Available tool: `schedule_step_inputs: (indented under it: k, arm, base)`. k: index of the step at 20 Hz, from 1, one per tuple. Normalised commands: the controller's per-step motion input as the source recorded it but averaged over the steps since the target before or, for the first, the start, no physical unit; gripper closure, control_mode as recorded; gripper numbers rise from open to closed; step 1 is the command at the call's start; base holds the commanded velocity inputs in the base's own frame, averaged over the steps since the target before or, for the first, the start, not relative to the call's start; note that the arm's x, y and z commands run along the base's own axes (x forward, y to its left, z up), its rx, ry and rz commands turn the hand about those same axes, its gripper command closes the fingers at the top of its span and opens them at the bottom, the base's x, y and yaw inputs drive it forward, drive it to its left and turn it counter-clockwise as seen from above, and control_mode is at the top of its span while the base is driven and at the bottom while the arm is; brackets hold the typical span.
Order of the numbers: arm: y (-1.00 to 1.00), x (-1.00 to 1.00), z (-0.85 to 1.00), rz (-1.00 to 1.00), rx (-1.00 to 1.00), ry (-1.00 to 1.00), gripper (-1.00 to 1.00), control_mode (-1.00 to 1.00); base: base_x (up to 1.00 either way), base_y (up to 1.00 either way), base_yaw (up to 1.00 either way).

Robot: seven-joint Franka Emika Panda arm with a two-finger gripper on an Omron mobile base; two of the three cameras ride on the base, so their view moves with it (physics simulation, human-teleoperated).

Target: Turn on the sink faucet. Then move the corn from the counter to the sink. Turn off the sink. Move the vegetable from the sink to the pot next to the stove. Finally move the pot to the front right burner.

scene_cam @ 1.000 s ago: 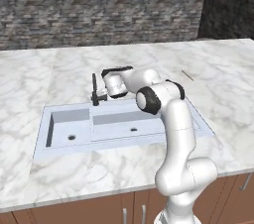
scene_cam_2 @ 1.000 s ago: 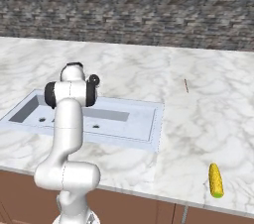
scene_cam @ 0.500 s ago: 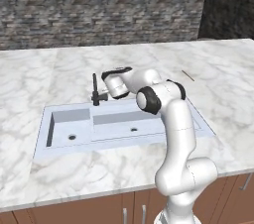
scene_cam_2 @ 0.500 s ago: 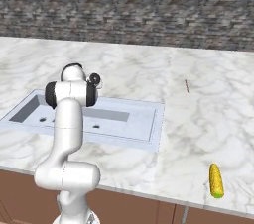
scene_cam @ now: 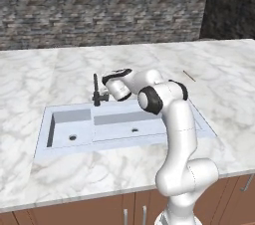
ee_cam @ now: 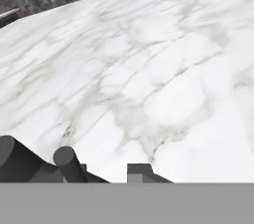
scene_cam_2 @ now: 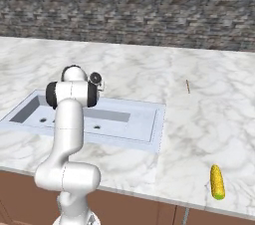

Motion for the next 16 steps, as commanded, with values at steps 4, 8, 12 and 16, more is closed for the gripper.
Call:
schedule_step_inputs:
  k: [4, 8, 12, 16]
  arm:
    - [-0.79, 0.0, -0.45, -0.07, 0.03, 0.08, 1.0, -1.0]
    - [-0.76, 0.0, -0.44, -0.05, 0.04, 0.07, 1.0, -1.0]
    - [-0.71, 0.0, -0.47, -0.05, 0.03, 0.07, 1.0, -1.0]
    - [-0.72, 0.0, -0.47, -0.05, 0.04, 0.06, 1.0, -1.0]
  base:
    - [0.0, 0.0, 0.0]
    - [0.0, 0.0, 0.0]
    - [0.0, 0.0, 0.0]
    - [0.0, 0.0, 0.0]
